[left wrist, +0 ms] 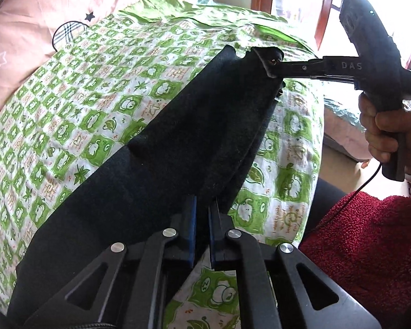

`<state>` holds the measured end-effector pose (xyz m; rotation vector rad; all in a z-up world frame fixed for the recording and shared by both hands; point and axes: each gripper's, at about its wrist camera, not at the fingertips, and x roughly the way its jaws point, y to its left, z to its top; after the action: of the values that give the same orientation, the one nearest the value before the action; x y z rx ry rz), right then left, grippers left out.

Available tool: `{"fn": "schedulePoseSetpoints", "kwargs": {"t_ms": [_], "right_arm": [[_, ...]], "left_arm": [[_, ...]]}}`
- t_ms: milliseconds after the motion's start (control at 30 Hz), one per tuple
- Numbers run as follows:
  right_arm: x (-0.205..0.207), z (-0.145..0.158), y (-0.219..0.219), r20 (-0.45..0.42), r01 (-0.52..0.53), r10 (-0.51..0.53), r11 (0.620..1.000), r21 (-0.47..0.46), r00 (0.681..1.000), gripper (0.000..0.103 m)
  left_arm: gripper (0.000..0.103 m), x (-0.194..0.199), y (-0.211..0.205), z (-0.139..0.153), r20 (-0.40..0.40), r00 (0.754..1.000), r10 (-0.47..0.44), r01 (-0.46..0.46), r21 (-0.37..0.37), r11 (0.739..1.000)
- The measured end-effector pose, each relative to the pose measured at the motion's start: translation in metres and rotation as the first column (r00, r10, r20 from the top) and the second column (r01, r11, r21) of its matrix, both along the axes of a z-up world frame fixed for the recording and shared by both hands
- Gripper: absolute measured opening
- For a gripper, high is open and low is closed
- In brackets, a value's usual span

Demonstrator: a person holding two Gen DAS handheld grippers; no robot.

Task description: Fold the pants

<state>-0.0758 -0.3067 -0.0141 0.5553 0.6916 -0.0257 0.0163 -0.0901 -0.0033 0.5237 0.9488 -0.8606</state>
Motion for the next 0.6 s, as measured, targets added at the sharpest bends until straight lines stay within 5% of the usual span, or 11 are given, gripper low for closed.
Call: {"fn": "schedulePoseSetpoints", "kwargs": {"t_ms": [300,433,600], "right_arm": [[-0.001,-0.019,-0.009,-0.073,0.018,-0.012,0.996,0.083,0.997,0.010],[-0.009,-0.017,-0.011,-0.065,0.028,-0.022,0.995,0.098,0.998,0.032],[-0.014,-0.025,-0.009,-0.074,0.028,-0.017,0.988,0.153,0.997,0.035]], "left_arm": [[0.020,0.007,-0.002,-0.001,-0.088,0.996,-0.004,0.002,-0.019,1.000],[0.040,0.014,0.003,0.017,-0.112,0.994,-0.014,0.006,-0.072,0.997],[0.047,0.045,-0.006,0.029,-0.123,0.992,0.026,-0.040,-0.113,0.993]]}}
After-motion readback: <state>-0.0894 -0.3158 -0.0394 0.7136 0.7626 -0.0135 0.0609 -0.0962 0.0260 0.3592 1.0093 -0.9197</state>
